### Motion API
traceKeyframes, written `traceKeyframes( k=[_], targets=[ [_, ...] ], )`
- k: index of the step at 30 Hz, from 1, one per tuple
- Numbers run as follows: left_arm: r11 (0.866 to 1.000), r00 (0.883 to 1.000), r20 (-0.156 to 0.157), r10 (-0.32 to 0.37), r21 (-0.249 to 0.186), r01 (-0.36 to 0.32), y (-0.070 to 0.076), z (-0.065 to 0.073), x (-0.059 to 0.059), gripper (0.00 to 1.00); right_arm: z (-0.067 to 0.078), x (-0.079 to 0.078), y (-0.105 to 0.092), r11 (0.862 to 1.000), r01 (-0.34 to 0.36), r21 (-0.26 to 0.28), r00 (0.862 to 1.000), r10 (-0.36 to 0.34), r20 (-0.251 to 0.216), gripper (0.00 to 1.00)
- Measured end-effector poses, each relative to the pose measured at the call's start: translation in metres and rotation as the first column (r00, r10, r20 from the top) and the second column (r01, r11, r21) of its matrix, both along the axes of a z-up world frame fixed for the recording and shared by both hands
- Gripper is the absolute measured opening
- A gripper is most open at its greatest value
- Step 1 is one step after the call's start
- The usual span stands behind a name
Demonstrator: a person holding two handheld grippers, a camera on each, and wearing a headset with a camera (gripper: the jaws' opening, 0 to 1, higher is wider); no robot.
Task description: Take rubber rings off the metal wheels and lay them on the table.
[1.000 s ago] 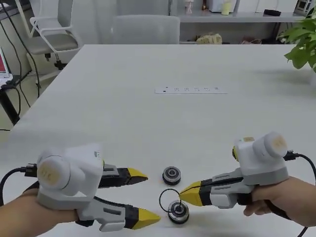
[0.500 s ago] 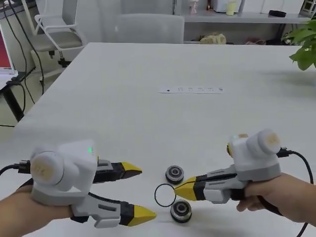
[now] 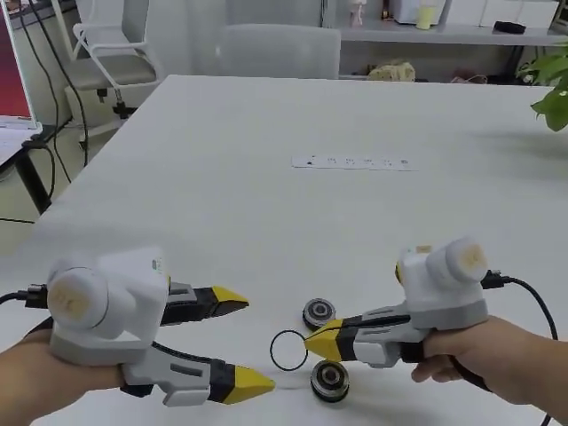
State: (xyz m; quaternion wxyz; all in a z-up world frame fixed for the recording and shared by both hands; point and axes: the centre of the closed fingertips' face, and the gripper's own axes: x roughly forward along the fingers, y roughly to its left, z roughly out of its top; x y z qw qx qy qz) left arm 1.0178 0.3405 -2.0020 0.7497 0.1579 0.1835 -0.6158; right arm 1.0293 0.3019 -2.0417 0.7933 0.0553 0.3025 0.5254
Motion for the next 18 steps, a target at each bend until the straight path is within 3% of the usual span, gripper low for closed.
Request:
traceKeyframes(
  k=[18],
  targets=[
    [1.000, 1.000, -0.007, 0.008, 0.014, -0.007, 0.005, -0.004, -0.001, 0.56, -0.017, 0.005, 0.006, 0.998, 0.014, -0.060, 1.000, -0.013, 0.016, 0.00]
  ],
)
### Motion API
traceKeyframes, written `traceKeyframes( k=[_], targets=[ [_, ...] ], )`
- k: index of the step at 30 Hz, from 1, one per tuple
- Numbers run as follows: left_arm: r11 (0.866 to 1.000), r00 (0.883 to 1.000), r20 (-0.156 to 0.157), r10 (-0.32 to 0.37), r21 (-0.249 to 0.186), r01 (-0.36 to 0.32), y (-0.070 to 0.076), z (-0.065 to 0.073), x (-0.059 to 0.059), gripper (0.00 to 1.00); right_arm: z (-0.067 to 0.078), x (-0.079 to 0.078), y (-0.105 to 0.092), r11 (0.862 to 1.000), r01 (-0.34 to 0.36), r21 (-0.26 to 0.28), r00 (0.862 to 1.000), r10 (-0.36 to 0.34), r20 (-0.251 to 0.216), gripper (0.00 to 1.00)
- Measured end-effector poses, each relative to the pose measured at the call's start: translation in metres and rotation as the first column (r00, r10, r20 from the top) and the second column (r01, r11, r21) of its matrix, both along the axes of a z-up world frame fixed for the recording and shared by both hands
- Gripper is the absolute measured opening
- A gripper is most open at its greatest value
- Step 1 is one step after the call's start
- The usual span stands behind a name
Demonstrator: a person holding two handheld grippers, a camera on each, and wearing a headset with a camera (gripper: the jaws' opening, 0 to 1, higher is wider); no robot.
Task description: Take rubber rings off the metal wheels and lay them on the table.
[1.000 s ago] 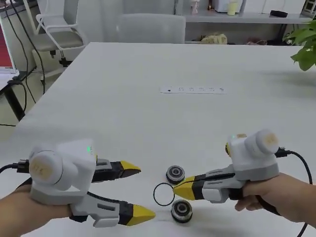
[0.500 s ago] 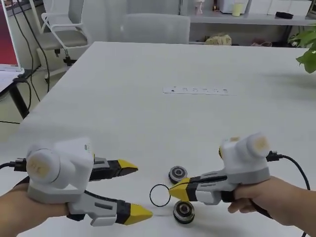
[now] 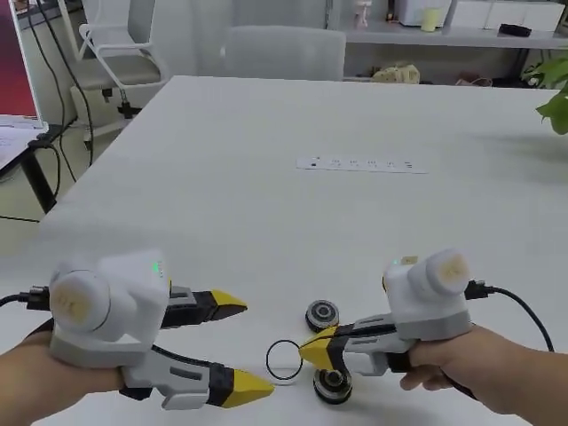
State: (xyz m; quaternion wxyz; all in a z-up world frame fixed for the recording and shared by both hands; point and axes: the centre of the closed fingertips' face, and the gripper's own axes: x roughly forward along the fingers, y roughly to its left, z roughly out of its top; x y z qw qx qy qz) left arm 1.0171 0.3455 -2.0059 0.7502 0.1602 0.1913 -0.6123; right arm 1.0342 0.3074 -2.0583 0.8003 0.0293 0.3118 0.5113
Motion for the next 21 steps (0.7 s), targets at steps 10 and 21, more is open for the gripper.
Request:
traceKeyframes(
  k=[10, 21],
  targets=[
    [1.000, 1.000, 0.001, -0.003, 0.005, 0.003, -0.002, 0.000, 0.000, 0.56, 0.001, 0.003, -0.005, 1.000, 0.020, -0.018, 0.999, -0.019, 0.027, 0.09],
    [1.000, 1.000, 0.000, -0.009, 0.010, 0.009, -0.004, 0.001, -0.001, 0.56, 0.007, -0.002, -0.012, 1.000, 0.013, -0.007, 1.000, -0.013, 0.026, 0.11]
  ],
)
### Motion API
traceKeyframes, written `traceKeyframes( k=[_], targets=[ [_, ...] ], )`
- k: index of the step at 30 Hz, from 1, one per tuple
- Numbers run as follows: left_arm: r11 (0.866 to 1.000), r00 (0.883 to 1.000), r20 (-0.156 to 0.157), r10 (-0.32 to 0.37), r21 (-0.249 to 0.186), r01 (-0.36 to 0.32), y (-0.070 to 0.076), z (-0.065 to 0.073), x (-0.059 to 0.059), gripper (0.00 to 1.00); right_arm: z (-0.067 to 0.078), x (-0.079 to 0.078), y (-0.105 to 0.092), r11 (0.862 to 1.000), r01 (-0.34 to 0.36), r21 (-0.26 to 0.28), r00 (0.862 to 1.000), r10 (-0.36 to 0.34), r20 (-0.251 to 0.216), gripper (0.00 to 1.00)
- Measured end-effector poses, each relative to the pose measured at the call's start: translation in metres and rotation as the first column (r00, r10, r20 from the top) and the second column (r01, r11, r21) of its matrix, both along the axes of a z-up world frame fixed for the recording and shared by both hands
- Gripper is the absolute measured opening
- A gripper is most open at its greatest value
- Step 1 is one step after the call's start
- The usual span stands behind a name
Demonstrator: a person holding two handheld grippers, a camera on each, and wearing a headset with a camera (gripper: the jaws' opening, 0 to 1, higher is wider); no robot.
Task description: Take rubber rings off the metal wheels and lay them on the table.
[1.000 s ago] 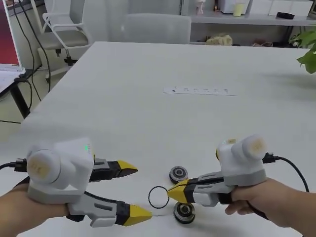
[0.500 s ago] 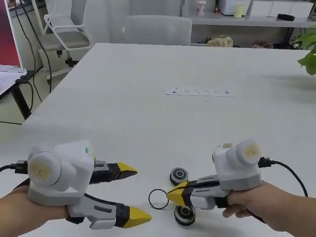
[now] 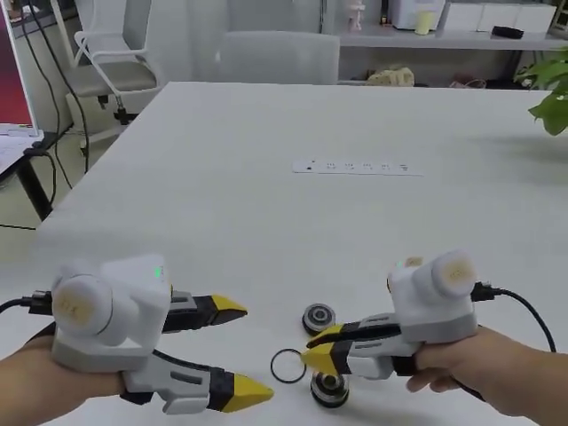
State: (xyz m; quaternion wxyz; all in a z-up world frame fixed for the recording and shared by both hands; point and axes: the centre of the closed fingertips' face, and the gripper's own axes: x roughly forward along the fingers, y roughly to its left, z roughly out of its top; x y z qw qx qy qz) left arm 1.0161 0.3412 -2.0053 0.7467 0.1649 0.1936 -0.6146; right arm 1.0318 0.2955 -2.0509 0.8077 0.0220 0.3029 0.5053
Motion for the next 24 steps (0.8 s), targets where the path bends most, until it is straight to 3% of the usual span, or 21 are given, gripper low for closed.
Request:
traceKeyframes(
  k=[11, 24],
  targets=[
    [1.000, 1.000, -0.004, -0.006, 0.009, 0.006, -0.001, -0.001, 0.000, 0.55, 0.007, -0.009, -0.010, 1.000, -0.020, 0.001, 1.000, 0.020, 0.004, 0.12],
    [0.999, 1.000, -0.004, -0.025, 0.019, 0.025, -0.014, -0.002, 0.003, 0.54, 0.011, -0.017, -0.025, 0.999, -0.034, -0.013, 0.999, 0.034, 0.011, 0.13]
  ],
)
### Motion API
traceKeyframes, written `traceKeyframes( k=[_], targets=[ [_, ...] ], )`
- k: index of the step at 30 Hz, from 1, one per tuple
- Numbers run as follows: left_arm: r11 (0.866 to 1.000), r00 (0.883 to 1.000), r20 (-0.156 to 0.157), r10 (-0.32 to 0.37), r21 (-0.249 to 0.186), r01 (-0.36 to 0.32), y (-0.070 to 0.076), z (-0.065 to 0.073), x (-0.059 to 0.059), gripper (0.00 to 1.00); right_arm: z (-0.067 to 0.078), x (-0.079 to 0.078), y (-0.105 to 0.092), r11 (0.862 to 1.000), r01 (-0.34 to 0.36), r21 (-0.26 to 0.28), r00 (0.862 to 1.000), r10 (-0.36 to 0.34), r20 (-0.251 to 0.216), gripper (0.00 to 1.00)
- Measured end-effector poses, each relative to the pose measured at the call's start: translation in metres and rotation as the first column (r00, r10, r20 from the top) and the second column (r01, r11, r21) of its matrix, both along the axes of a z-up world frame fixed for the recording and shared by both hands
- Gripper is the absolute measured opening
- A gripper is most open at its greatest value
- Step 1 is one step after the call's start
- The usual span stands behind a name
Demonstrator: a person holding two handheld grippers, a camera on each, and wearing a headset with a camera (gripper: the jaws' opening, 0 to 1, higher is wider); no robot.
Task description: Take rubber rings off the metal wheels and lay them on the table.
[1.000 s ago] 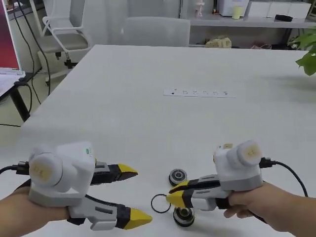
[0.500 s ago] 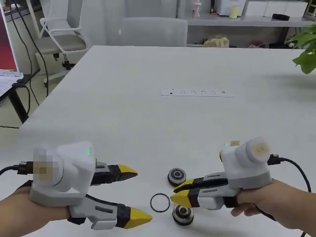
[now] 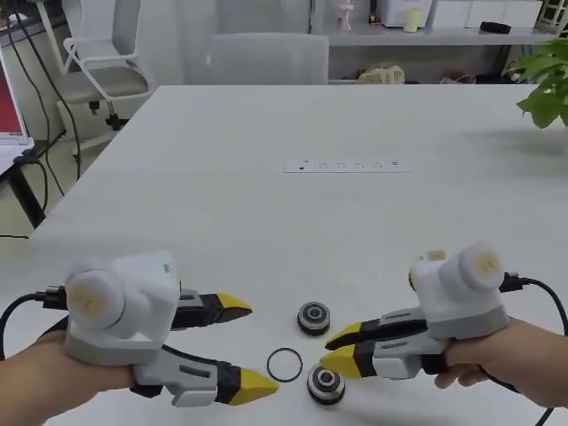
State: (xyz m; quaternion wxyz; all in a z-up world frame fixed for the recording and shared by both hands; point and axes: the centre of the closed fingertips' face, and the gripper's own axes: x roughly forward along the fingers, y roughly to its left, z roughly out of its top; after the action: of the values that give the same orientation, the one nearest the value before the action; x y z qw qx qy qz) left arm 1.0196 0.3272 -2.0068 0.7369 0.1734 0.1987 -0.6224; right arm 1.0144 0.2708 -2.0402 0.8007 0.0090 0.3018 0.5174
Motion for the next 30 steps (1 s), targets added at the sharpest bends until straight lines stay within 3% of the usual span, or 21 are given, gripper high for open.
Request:
traceKeyframes(
  k=[16, 30],
  targets=[
    [0.999, 0.999, 0.005, -0.038, 0.019, 0.038, -0.013, -0.003, 0.001, 0.52, 0.001, -0.006, -0.013, 1.000, -0.007, -0.016, 1.000, 0.008, 0.012, 0.15],
    [0.997, 0.998, -0.013, -0.069, 0.034, 0.069, -0.025, -0.012, -0.001, 0.51, -0.007, -0.012, -0.015, 0.998, -0.032, -0.047, 0.999, 0.033, 0.011, 0.17]
  ],
)
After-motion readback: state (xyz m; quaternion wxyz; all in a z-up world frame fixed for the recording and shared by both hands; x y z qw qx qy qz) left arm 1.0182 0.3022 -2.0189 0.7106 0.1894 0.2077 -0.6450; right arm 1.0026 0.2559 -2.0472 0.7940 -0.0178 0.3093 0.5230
